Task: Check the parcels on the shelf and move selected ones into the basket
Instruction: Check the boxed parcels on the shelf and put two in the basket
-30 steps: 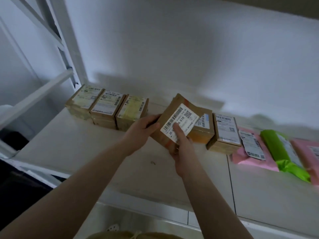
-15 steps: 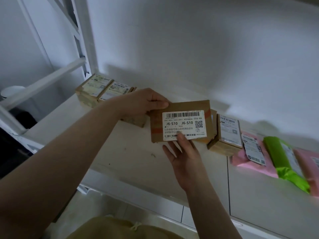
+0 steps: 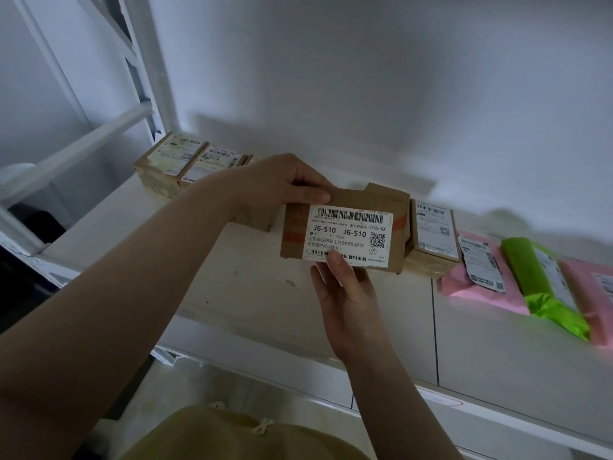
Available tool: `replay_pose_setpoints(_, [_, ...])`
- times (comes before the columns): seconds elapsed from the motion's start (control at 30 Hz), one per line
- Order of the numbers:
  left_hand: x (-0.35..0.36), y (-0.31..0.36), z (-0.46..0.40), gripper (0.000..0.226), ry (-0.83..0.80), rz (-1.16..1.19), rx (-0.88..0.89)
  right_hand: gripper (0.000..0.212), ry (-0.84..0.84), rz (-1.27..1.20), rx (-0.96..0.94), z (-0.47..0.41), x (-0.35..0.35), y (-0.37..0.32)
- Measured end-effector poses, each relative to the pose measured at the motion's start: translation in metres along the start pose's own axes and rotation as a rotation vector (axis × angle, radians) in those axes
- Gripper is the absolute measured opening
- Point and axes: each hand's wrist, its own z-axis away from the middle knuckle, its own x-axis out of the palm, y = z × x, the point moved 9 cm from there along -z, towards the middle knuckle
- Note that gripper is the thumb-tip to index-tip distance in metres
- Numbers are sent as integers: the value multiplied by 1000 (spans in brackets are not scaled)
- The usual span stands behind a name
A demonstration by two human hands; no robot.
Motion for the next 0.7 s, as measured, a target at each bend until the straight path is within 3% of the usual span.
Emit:
replay_pose_setpoints(0.1, [5, 4, -3, 27, -3, -15, 8, 71, 3, -11, -16, 2, -2, -3])
replay_pose_setpoints(0.23, [16, 10, -11, 22, -36, 1, 50, 58, 57, -18, -52, 10, -13, -5])
replay_pose_setpoints(0.4, [50, 41, -27, 29, -128, 27, 217, 55, 213, -29, -209, 36, -41, -19])
replay_pose_setpoints(0.5, [89, 74, -30, 30, -272, 95, 352, 60, 351, -56, -328, 75, -65, -26])
replay_pose_setpoints(0.6, [148, 109, -24, 27, -447, 52, 516, 78, 508, -85, -444, 131, -92, -20])
replay_pose_setpoints(0.7, [221, 143, 2, 29, -666, 138, 565, 99, 731, -134, -550, 201, -124, -6])
